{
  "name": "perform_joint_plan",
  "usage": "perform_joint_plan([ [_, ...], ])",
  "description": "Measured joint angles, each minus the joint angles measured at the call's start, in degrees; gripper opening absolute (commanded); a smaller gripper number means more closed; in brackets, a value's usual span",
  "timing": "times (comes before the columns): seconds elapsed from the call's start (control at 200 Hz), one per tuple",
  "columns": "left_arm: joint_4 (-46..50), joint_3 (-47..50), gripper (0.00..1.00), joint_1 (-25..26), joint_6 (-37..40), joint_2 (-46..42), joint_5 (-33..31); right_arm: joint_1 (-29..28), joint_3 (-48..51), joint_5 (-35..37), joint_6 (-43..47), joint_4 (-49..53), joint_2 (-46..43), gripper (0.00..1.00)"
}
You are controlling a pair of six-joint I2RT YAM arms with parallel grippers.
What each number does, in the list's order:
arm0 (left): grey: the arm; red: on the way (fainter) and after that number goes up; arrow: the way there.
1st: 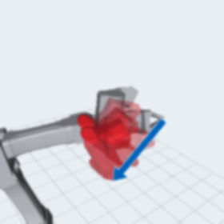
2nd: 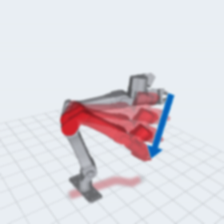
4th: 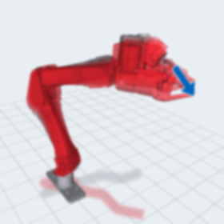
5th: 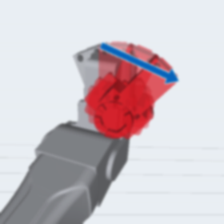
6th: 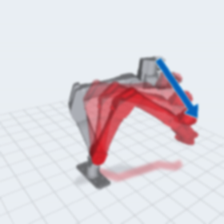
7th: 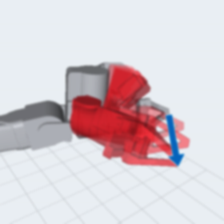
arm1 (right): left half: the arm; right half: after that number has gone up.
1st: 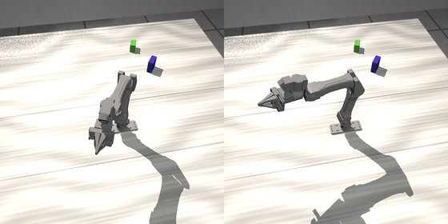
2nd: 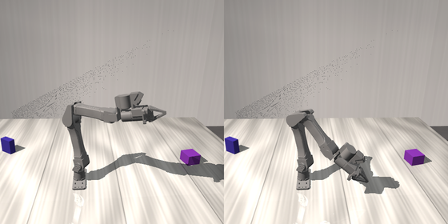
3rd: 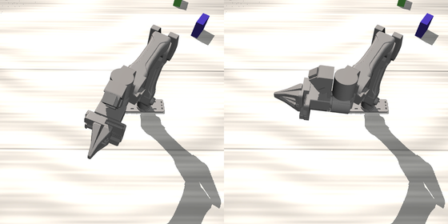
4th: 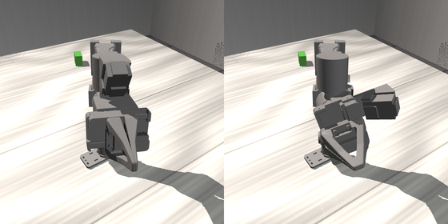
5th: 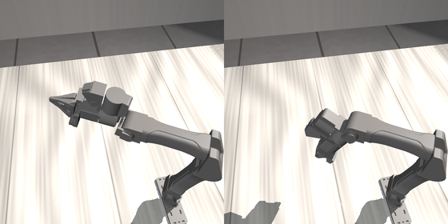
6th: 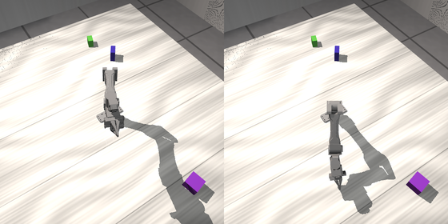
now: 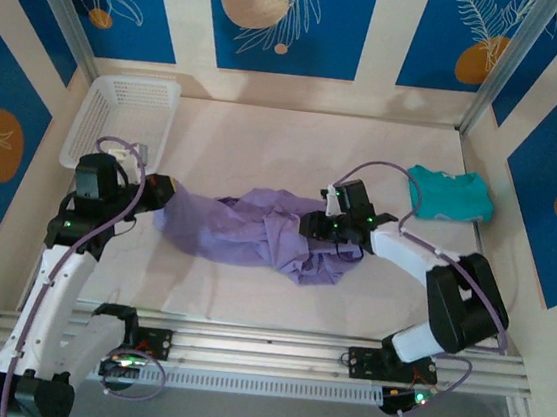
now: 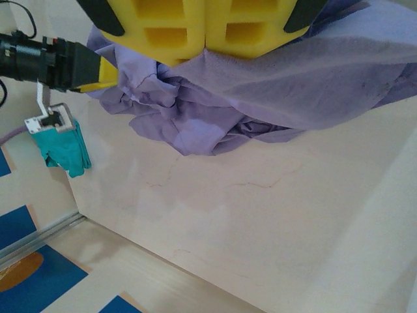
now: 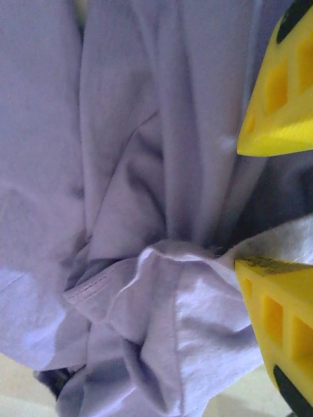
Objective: Fold the inside-out t-shirt
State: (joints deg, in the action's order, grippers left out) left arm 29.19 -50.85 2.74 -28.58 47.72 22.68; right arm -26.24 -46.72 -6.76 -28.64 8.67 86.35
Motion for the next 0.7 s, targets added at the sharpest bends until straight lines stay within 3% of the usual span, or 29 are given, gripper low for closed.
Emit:
perform_joint_plan([
  [0.145,-0.4,0.2,0.00,0.0,0.0,0.1,0.1,0.2,-3.2,-3.2,-0.9,-3.2,4.7,0.12],
  [0.24,-0.9,0.2,0.00,0.0,0.0,0.5,0.1,1.2,-4.0,-5.5,-1.6,-4.9,5.0,0.00],
  [0.505,-2.7,0.2,0.00,0.0,0.0,1.6,0.3,5.3,-4.4,-8.3,-1.6,-6.1,0.8,0.00],
  [0.62,-3.4,0.2,0.00,0.0,-0.4,1.8,0.3,5.5,-4.2,-7.8,-1.3,-5.8,-1.6,0.28],
  [0.7,-3.7,0.3,0.00,0.0,-0.7,2.2,0.5,4.7,-4.4,-7.6,-0.3,-5.0,-0.6,0.39],
])
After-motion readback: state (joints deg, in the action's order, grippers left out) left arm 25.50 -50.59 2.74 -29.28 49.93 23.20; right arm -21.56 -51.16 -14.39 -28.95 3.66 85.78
